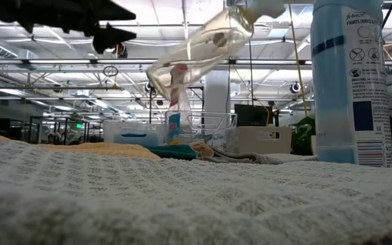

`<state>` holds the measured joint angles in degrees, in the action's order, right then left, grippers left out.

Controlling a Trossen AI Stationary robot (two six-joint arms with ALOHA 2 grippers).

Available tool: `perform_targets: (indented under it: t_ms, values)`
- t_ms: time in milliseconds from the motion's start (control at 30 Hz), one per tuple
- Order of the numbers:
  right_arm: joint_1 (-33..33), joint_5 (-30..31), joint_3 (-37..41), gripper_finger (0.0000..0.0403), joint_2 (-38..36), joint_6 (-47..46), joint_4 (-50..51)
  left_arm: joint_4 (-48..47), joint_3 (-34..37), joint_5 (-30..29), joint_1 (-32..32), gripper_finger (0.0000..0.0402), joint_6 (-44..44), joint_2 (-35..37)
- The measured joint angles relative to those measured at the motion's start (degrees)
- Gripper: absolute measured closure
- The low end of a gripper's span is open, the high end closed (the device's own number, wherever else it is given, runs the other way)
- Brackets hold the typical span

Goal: Pick & Place Kitchen Items
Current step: Put the white spray bottle into the transparent bin

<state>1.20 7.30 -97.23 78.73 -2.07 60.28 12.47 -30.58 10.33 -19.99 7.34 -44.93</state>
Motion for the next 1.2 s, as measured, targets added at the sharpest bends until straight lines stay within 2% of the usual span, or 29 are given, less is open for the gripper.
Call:
perform_targets:
  t_ms: [67,200,333,433,500,767,1000,1200]
  values:
    - [-1.78,0.15,0.00,0.0367,0.88,1.31,0.73,-4.70,-3.62,1.79,1.77,0.0107,-2.56,-2.87]
    - [-3.04,-0.29,-0.02,0.0367,2.50,3.93,0.62,-12.85,-12.06,1.69,7.13,0.0103,-8.32,-12.12]
    - [-2.97,-0.60,-0.02,0.0367,3.98,4.50,1.03,-23.77,-21.24,-4.03,13.07,0.0085,-16.79,-22.67]
    - [-2.93,-0.60,-0.02,0.0367,4.40,4.54,1.34,-26.82,-26.95,-10.33,15.92,0.0067,-17.11,-28.52]
    - [-2.93,-0.58,-0.02,0.0367,4.47,4.74,1.32,-26.98,-29.30,-12.29,16.97,0.0055,-16.61,-32.07]
    - [-0.08,0.22,-0.02,0.0367,4.46,4.93,0.84,-25.14,-33.78,-12.39,17.50,0.0013,-16.27,-40.85]
    - [4.11,0.60,0.00,0.0367,4.46,6.50,-2.11,-22.09,-33.91,-10.80,17.52,0.0007,-15.91,-42.92]
    - [6.58,4.38,0.02,0.0367,4.42,9.03,-6.56,-21.18,-33.91,-11.12,17.73,0.0007,-13.02,-43.67]
